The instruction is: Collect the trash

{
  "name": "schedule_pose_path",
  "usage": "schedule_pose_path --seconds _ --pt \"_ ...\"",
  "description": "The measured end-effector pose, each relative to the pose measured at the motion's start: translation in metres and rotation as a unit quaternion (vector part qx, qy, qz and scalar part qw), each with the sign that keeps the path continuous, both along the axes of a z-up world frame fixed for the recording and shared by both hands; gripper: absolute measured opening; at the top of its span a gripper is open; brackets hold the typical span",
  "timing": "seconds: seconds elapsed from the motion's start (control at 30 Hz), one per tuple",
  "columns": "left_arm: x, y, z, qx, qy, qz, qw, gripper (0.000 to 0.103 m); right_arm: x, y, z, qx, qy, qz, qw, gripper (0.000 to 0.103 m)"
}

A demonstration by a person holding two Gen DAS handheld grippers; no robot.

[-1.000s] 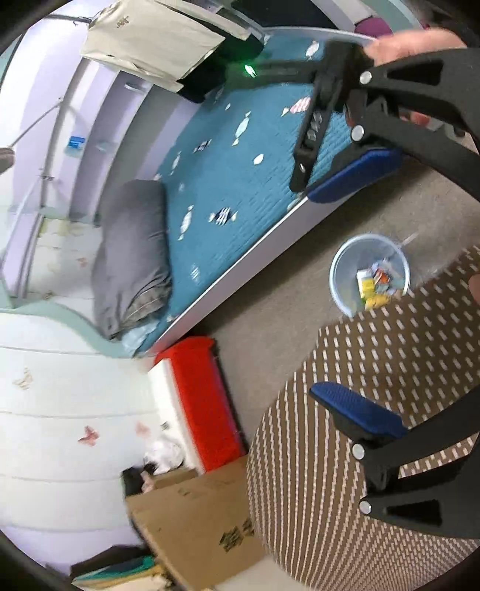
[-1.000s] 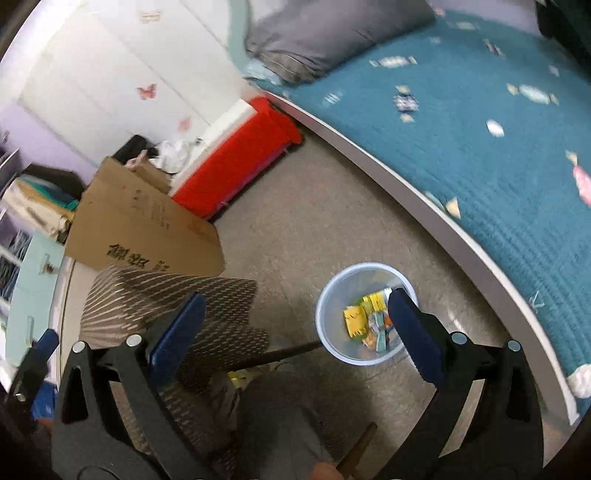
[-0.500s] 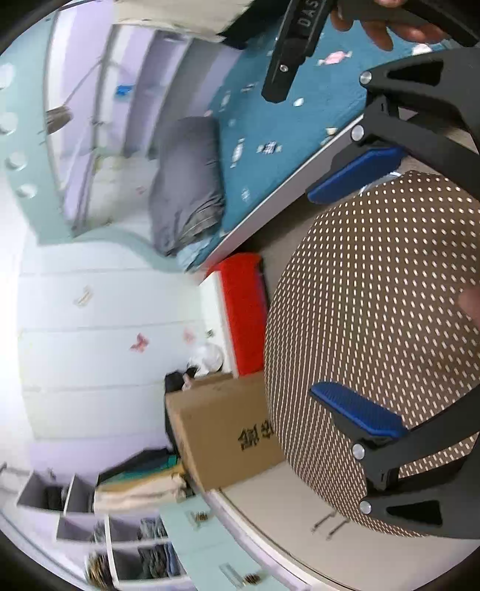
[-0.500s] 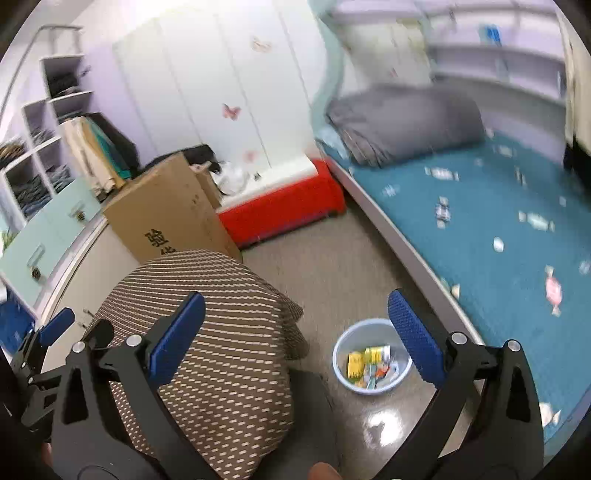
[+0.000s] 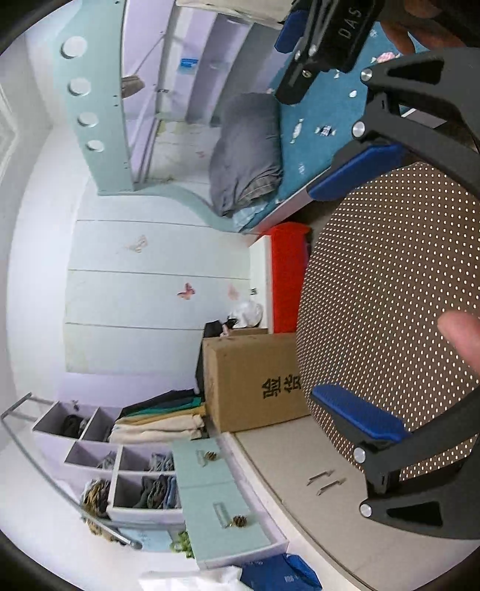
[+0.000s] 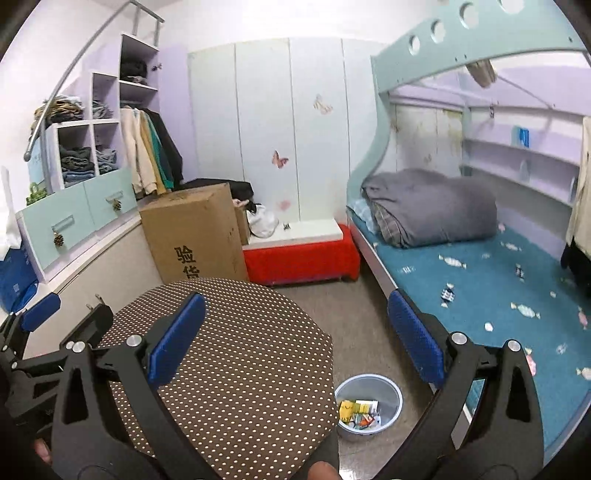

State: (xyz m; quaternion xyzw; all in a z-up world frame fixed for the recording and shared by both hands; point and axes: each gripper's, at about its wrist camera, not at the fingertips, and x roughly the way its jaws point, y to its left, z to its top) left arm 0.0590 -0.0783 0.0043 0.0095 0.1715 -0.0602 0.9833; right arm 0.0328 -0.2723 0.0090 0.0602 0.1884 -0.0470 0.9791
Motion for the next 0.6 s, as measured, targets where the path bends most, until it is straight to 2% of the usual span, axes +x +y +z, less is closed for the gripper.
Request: schedule_pose_path --seconds 0.3,0.6 --pt "-0.04 0.015 0.018 -0.018 -0.034 0.014 0.9991 0.098 -0.037 0.011 0.015 -0.016 -0.031 -0.012 0.999 0.097" --pt "-0.056 0.014 0.021 -0.013 -0.04 0.014 0.999 0.098 -0.047 0.018 0.022 -0.026 -0.052 -0.01 0.998 0.097"
